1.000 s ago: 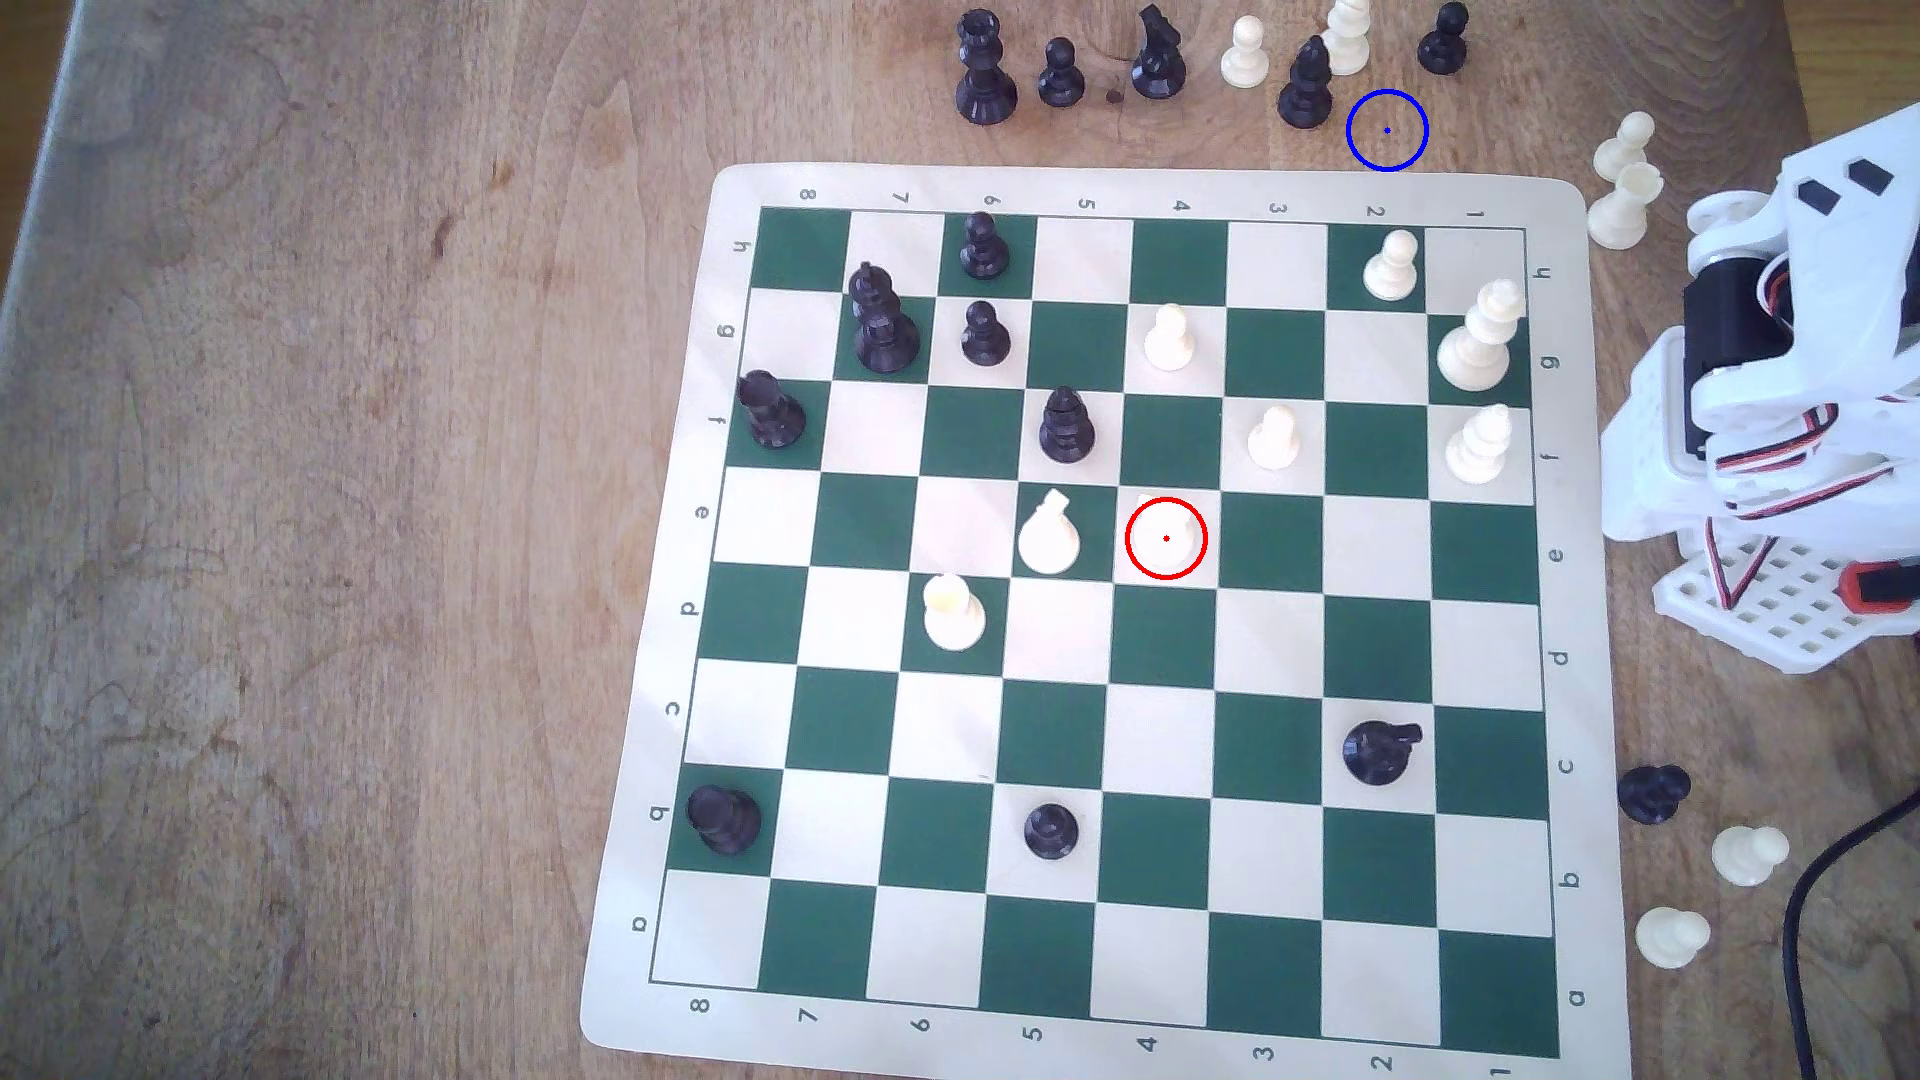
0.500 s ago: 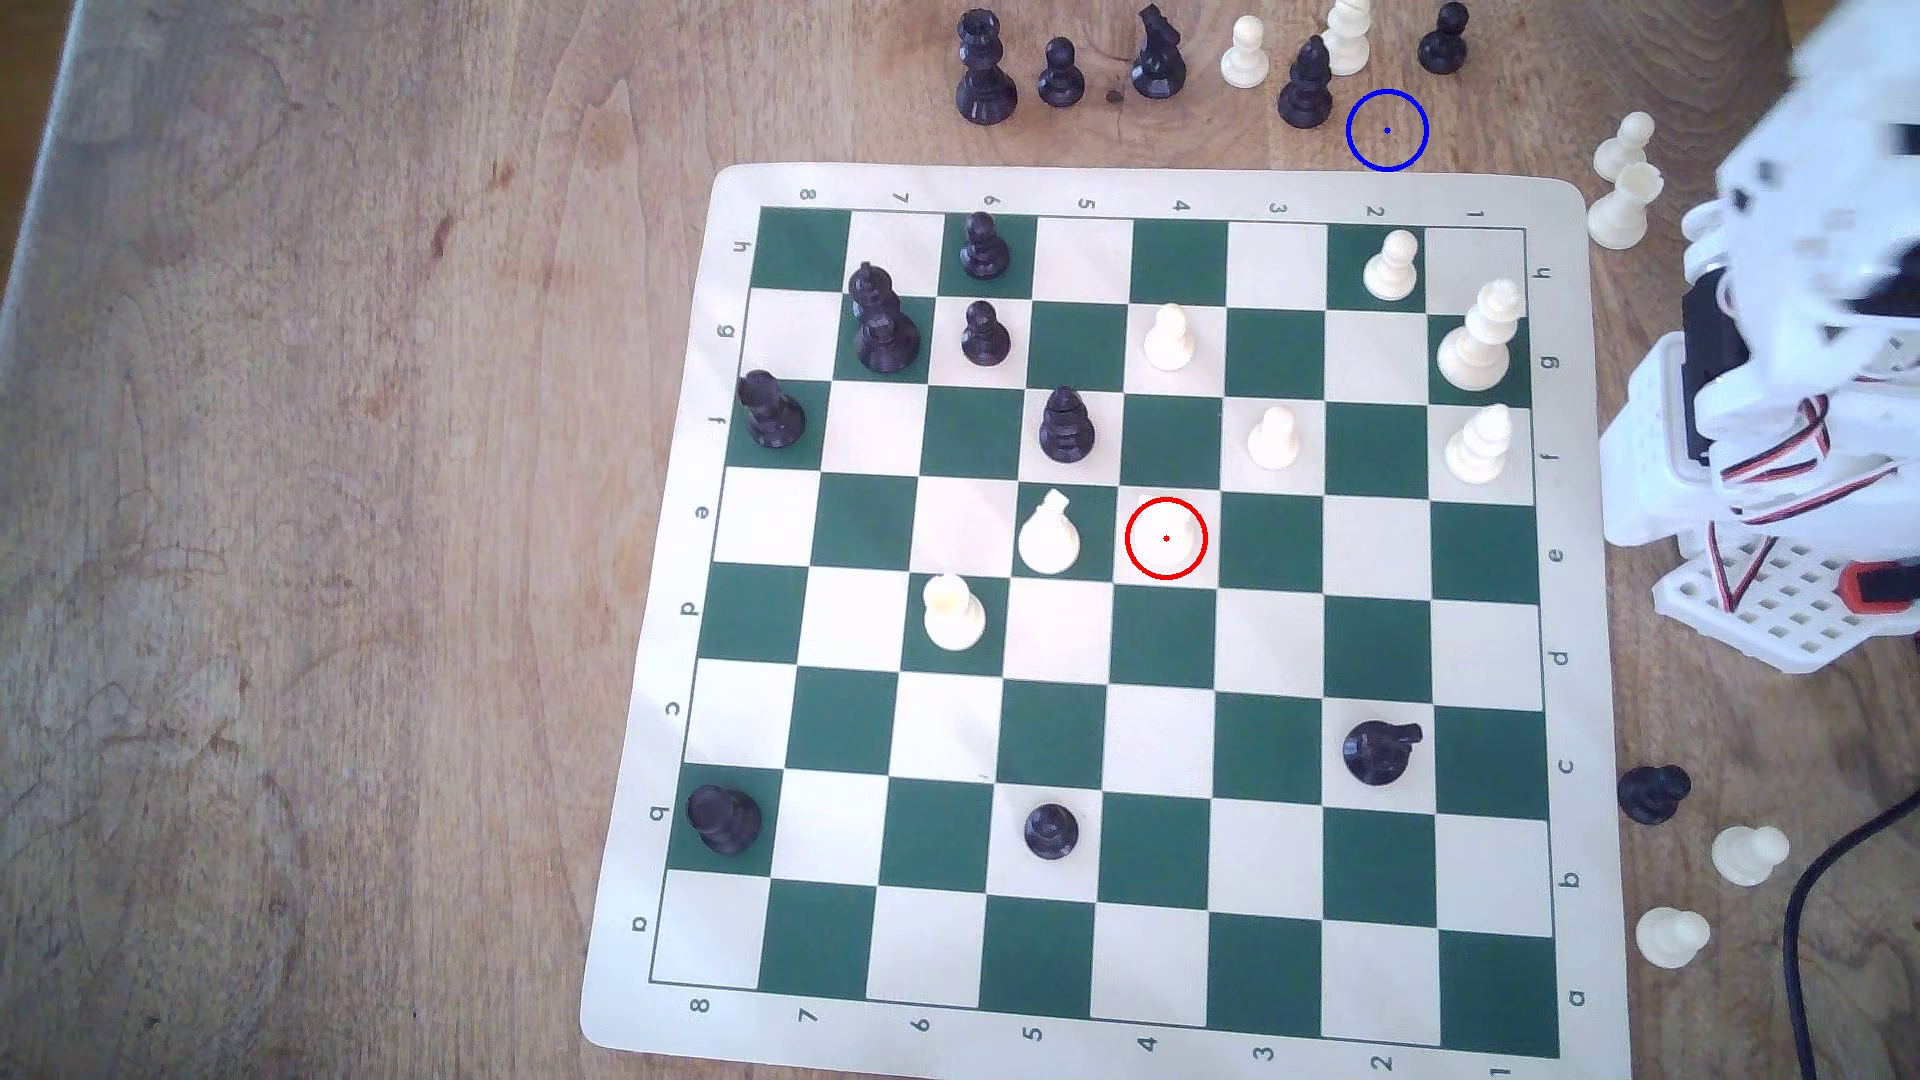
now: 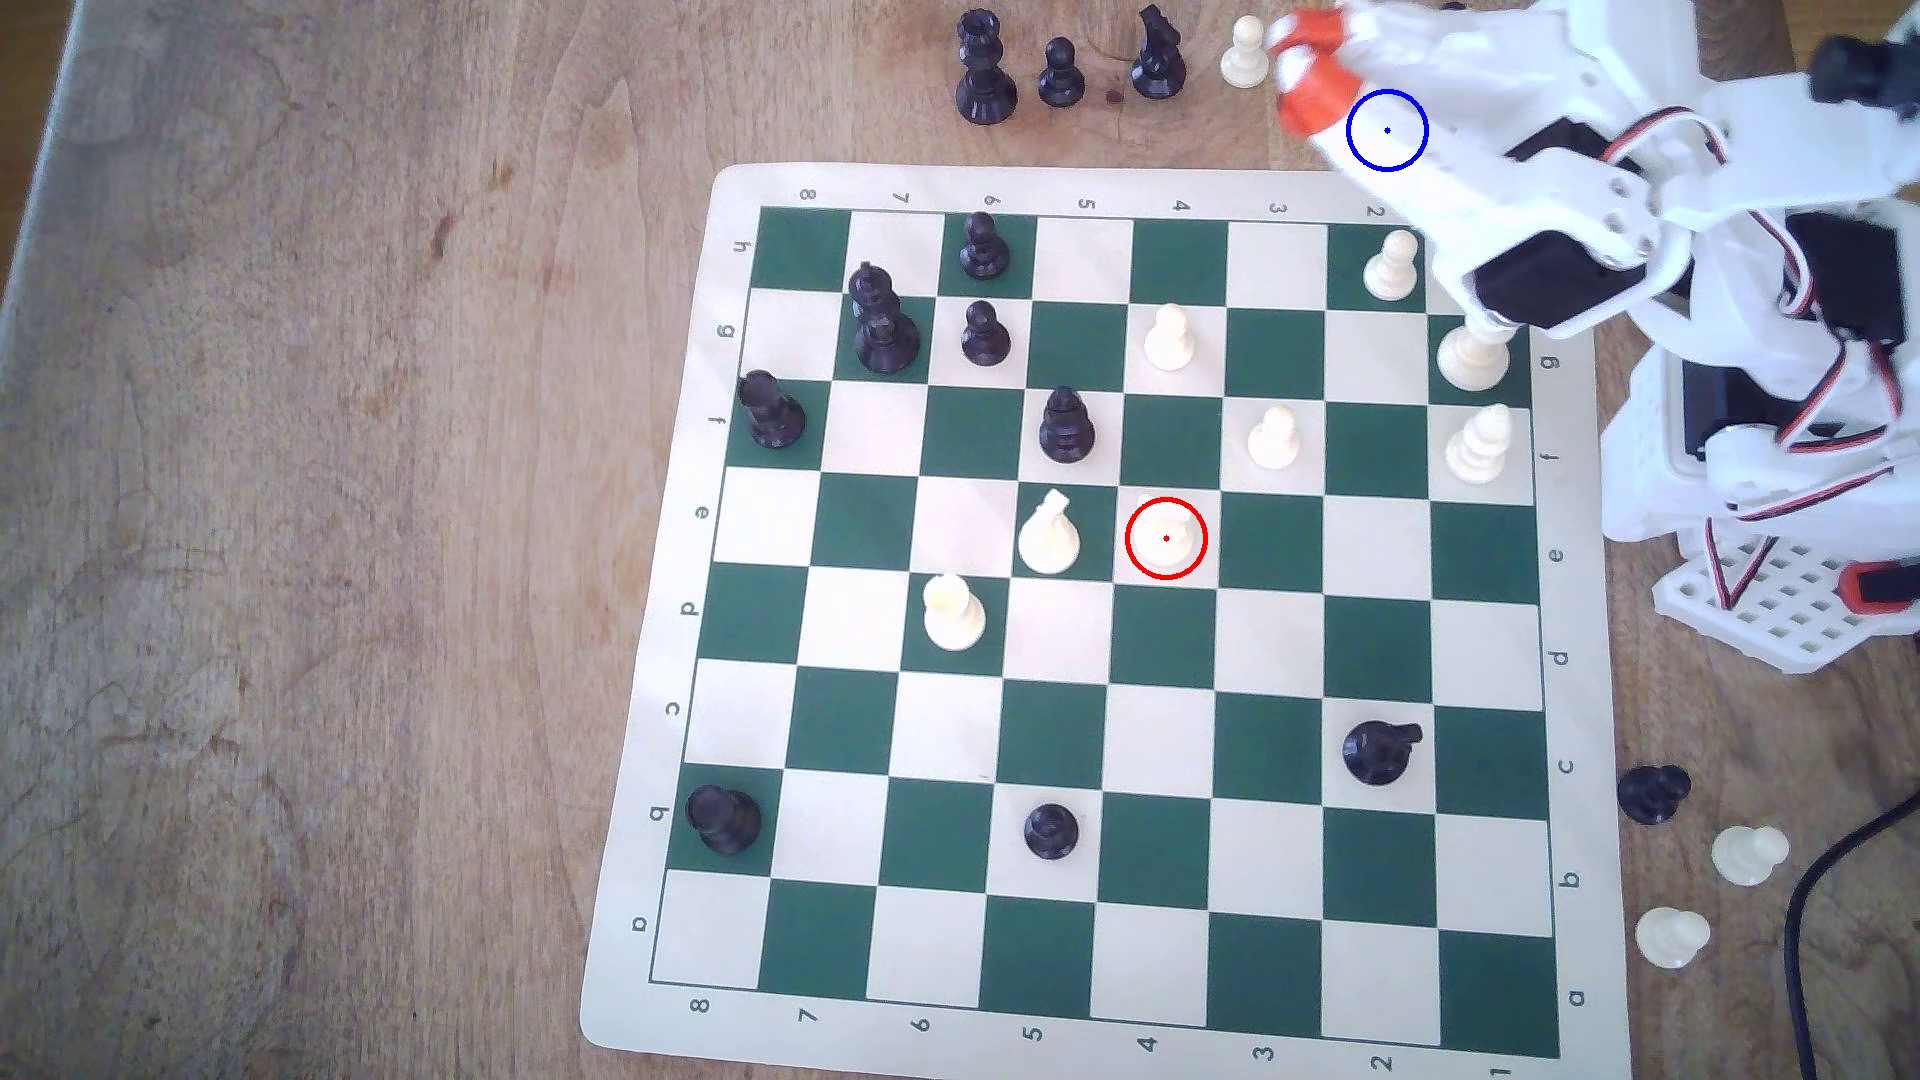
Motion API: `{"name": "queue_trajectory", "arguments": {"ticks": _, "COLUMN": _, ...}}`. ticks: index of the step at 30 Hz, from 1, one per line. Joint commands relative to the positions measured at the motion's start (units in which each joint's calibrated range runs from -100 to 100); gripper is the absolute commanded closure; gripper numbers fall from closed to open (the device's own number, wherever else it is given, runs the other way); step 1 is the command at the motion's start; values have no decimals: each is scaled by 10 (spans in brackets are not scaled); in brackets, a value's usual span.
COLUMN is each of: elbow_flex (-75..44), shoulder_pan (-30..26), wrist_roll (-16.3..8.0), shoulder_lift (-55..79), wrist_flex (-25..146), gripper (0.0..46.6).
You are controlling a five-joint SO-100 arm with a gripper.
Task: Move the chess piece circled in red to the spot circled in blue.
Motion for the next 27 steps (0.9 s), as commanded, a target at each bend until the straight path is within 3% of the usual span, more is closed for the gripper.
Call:
{"name": "queue_trajectory", "arguments": {"ticks": 1, "elbow_flex": -91, "shoulder_pan": 15, "wrist_roll": -17, "shoulder_lift": 3, "wrist_flex": 133, "gripper": 464}}
{"name": "queue_trajectory", "arguments": {"ticks": 4, "elbow_flex": -177, "shoulder_pan": 35, "wrist_roll": -24, "shoulder_lift": 59, "wrist_flex": 272, "gripper": 464}}
{"name": "queue_trajectory", "arguments": {"ticks": 7, "elbow_flex": -311, "shoulder_pan": 21, "wrist_roll": -21, "shoulder_lift": 186, "wrist_flex": 445, "gripper": 464}}
{"name": "queue_trajectory", "arguments": {"ticks": 14, "elbow_flex": -410, "shoulder_pan": -17, "wrist_roll": 7, "shoulder_lift": 350, "wrist_flex": 616, "gripper": 444}}
{"name": "queue_trajectory", "arguments": {"ticks": 20, "elbow_flex": -415, "shoulder_pan": -54, "wrist_roll": -20, "shoulder_lift": 434, "wrist_flex": 621, "gripper": 381}}
{"name": "queue_trajectory", "arguments": {"ticks": 23, "elbow_flex": -408, "shoulder_pan": -66, "wrist_roll": -20, "shoulder_lift": 474, "wrist_flex": 623, "gripper": 338}}
{"name": "queue_trajectory", "arguments": {"ticks": 27, "elbow_flex": -419, "shoulder_pan": -61, "wrist_roll": -18, "shoulder_lift": 540, "wrist_flex": 610, "gripper": 329}}
